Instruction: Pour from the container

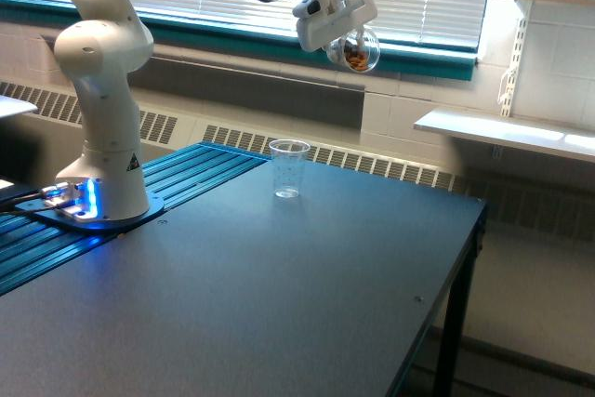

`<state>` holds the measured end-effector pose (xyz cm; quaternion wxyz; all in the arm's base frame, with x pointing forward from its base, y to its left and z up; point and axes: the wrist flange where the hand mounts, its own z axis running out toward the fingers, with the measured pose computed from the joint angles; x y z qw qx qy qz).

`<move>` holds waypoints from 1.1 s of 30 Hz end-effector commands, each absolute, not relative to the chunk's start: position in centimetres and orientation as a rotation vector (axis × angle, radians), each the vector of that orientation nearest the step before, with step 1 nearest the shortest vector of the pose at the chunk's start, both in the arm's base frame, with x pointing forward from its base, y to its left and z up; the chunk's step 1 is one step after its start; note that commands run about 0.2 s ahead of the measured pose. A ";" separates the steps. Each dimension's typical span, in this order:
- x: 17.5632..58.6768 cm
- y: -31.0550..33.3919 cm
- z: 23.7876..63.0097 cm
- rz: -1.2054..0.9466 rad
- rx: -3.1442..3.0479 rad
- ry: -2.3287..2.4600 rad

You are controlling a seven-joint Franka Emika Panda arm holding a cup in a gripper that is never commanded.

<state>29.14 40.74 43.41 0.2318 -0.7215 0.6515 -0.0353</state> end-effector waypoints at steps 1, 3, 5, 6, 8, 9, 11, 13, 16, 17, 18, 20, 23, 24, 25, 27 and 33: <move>29.1 41.3 44.0 -0.077 -1.931 1.850; 29.0 41.4 44.1 -0.069 -1.924 1.860; 28.9 41.4 44.1 -0.064 -1.918 1.873; 28.9 41.4 44.1 -0.063 -1.914 1.880; 29.0 41.4 44.1 -0.067 -1.910 1.892; 29.0 41.4 44.1 -0.070 -1.907 1.898; 29.0 41.4 44.2 -0.075 -1.902 1.907; 28.9 41.4 44.2 -0.081 -1.906 1.914; 28.8 41.5 44.4 -0.101 -1.920 1.916; 28.7 41.6 44.5 -0.112 -1.930 1.914; 28.6 41.7 44.7 -0.126 -1.943 1.912; 28.4 41.8 44.8 -0.145 -1.966 1.909; 28.1 41.9 44.9 -0.160 -2.017 1.894; 28.0 41.9 44.9 -0.164 -2.034 1.889; 27.9 41.8 44.8 -0.171 -2.052 1.885; 27.8 41.6 44.8 -0.188 -2.088 1.876; 27.8 40.4 44.3 -0.248 -2.195 1.852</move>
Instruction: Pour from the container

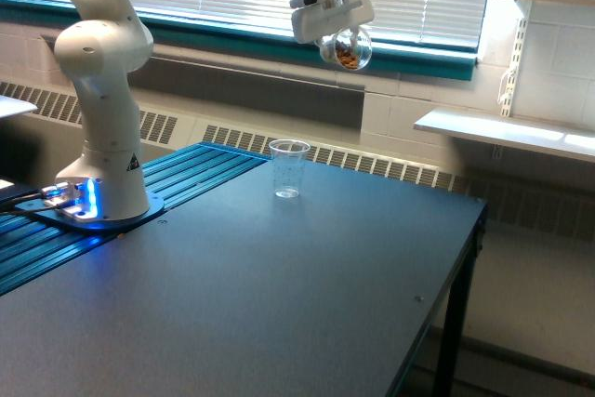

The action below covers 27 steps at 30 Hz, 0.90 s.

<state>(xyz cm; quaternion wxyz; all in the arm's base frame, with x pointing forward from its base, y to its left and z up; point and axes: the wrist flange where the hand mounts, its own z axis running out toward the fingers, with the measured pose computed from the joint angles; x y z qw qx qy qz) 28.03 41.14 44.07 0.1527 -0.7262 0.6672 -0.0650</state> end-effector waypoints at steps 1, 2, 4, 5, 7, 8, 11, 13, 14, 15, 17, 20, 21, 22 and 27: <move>27.9 40.1 44.3 -0.261 -2.215 1.845; 27.8 40.0 44.3 -0.269 -2.228 1.839; 27.8 39.7 44.1 -0.284 -2.262 1.825; 27.7 39.5 44.0 -0.291 -2.282 1.816; 27.6 39.4 44.0 -0.295 -2.309 1.798; 27.5 39.3 44.0 -0.299 -2.324 1.790; 27.4 39.0 43.8 -0.315 -2.365 1.770; 27.2 39.0 43.9 -0.329 -2.387 1.750; 27.2 39.1 43.9 -0.334 -2.391 1.743; 27.1 39.2 44.0 -0.335 -2.398 1.735; 26.8 39.5 44.3 -0.326 -2.413 1.717; 26.6 39.8 44.7 -0.331 -2.416 1.707; 26.5 40.0 44.8 -0.329 -2.421 1.704; 26.4 40.1 44.9 -0.329 -2.424 1.704; 26.0 40.3 44.3 -0.337 -2.451 1.728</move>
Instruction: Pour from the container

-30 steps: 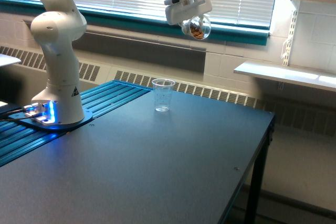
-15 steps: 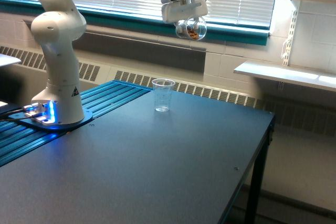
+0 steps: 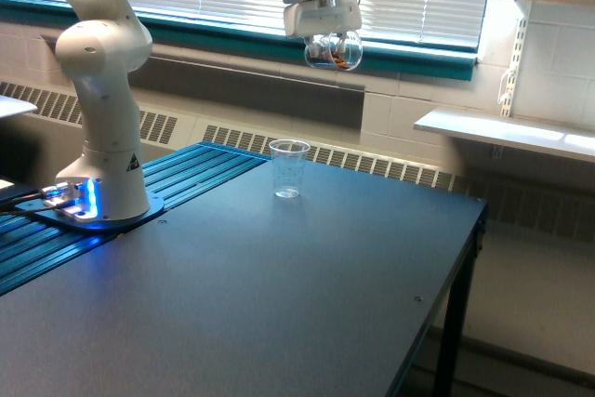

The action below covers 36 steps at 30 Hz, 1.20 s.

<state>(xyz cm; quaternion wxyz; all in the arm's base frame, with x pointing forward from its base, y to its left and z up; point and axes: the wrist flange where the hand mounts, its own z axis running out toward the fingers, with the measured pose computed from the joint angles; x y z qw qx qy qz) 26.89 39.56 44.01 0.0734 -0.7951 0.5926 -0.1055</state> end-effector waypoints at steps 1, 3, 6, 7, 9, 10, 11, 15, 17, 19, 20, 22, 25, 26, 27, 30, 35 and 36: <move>25.9 40.4 44.2 -0.342 -2.456 1.730; 25.8 40.5 44.0 -0.351 -2.466 1.735; 25.7 40.5 43.5 -0.361 -2.488 1.739; 25.6 40.6 43.4 -0.363 -2.494 1.738; 25.4 40.7 43.0 -0.369 -2.512 1.735; 25.3 40.7 42.9 -0.375 -2.519 1.734; 25.3 40.8 42.8 -0.378 -2.522 1.732; 24.8 41.1 42.6 -0.384 -2.552 1.719; 24.7 40.9 42.2 -0.377 -2.569 1.729; 24.6 40.8 41.8 -0.372 -2.582 1.734; 24.5 40.8 41.8 -0.371 -2.586 1.736; 24.4 40.9 41.7 -0.369 -2.592 1.739; 24.3 40.8 41.4 -0.358 -2.599 1.758; 24.2 40.8 41.2 -0.350 -2.602 1.764; 24.2 40.9 41.2 -0.351 -2.600 1.766; 24.1 41.2 41.5 -0.350 -2.581 1.781; 24.5 41.2 41.6 -0.347 -2.548 1.828; 24.6 41.1 41.6 -0.346 -2.540 1.841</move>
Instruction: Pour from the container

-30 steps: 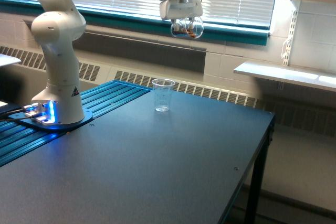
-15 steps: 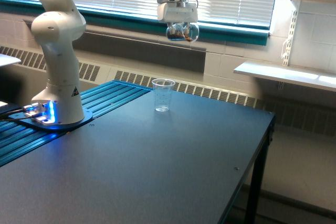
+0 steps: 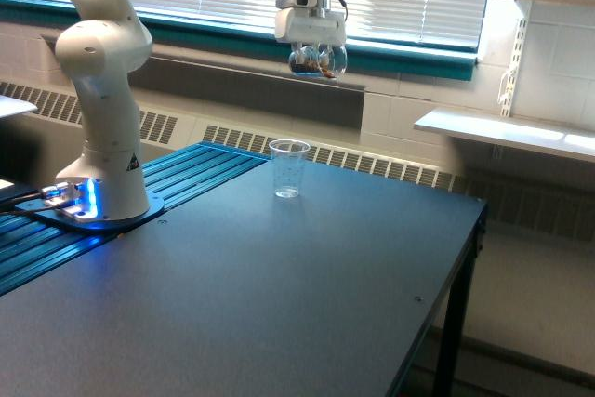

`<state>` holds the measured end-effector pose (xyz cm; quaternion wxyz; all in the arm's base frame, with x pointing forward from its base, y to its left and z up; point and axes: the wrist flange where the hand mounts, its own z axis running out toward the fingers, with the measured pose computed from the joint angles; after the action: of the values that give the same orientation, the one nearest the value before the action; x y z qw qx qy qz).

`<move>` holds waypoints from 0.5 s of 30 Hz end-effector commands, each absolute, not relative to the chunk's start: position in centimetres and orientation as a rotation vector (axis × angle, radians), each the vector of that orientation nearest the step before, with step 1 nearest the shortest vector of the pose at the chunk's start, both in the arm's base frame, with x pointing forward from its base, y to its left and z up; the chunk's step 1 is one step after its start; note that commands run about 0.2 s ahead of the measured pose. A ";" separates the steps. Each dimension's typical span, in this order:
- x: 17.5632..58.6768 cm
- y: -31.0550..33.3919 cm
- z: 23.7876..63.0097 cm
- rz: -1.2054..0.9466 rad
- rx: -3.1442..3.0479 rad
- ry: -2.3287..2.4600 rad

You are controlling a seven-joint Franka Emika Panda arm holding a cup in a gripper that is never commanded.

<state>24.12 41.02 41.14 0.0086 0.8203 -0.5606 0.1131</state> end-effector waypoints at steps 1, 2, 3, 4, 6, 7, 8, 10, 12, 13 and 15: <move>24.7 41.0 41.5 0.341 2.508 -1.837; 24.8 41.1 41.5 0.339 2.501 -1.850; 24.8 41.1 41.5 0.338 2.496 -1.859; 25.0 41.0 41.6 0.335 2.490 -1.871; 25.0 41.1 41.5 0.332 2.477 -1.891; 25.1 41.1 41.5 0.332 2.473 -1.899; 25.2 41.1 41.6 0.330 2.467 -1.909; 25.3 41.0 41.4 0.327 2.451 -1.926; 25.4 41.0 41.5 0.329 2.445 -1.940; 25.3 41.0 41.5 0.324 2.442 -1.945; 25.3 41.1 41.5 0.322 2.436 -1.955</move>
<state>25.07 40.92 41.17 0.0066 0.7941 -0.5984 0.1067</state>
